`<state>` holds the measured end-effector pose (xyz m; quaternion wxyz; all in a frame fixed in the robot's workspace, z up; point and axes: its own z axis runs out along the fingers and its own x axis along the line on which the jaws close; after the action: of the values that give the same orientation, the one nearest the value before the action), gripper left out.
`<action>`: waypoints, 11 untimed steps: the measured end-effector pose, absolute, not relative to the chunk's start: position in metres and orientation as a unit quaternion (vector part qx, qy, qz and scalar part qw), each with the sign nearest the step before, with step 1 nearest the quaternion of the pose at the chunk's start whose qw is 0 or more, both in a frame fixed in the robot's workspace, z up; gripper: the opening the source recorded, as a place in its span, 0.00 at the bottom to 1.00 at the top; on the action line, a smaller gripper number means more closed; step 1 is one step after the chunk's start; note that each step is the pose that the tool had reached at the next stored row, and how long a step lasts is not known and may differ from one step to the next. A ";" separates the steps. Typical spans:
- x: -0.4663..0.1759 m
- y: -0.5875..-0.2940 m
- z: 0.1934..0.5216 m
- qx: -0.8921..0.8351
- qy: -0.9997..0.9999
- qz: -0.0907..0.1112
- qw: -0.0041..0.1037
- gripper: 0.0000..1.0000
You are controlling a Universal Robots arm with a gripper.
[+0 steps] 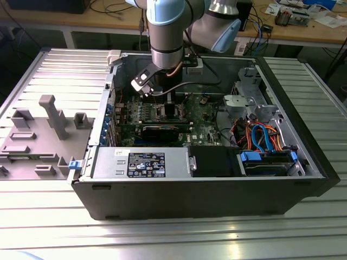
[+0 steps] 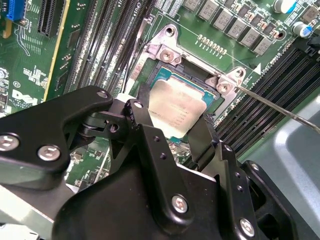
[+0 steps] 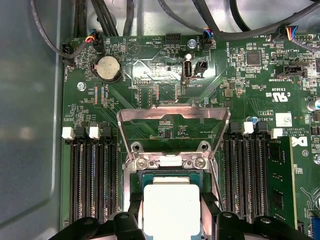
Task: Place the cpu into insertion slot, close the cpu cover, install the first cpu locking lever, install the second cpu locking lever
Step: 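Place the cpu into insertion slot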
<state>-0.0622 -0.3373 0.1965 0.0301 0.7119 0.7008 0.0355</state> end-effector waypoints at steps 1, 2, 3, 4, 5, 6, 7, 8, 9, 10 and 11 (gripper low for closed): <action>-0.062 -0.337 0.196 0.712 0.701 0.035 0.030 0.54; -0.062 -0.337 0.196 0.712 0.701 0.035 0.030 0.54; -0.062 -0.337 0.196 0.712 0.701 0.036 0.030 0.54; -0.062 -0.337 0.196 0.712 0.701 0.036 0.030 0.54; -0.062 -0.337 0.196 0.712 0.701 0.036 0.030 0.54; -0.062 -0.337 0.196 0.712 0.701 0.036 0.030 0.54; -0.062 -0.337 0.196 0.712 0.701 0.036 0.030 0.54; -0.062 -0.337 0.196 0.712 0.701 0.036 0.030 0.54; -0.062 -0.337 0.196 0.712 0.701 0.036 0.030 0.54; -0.062 -0.337 0.196 0.712 0.701 0.036 0.030 0.54; -0.062 -0.337 0.196 0.712 0.701 0.036 0.030 0.54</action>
<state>-0.0622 -0.3373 0.1963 0.0302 0.7119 0.7007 0.0357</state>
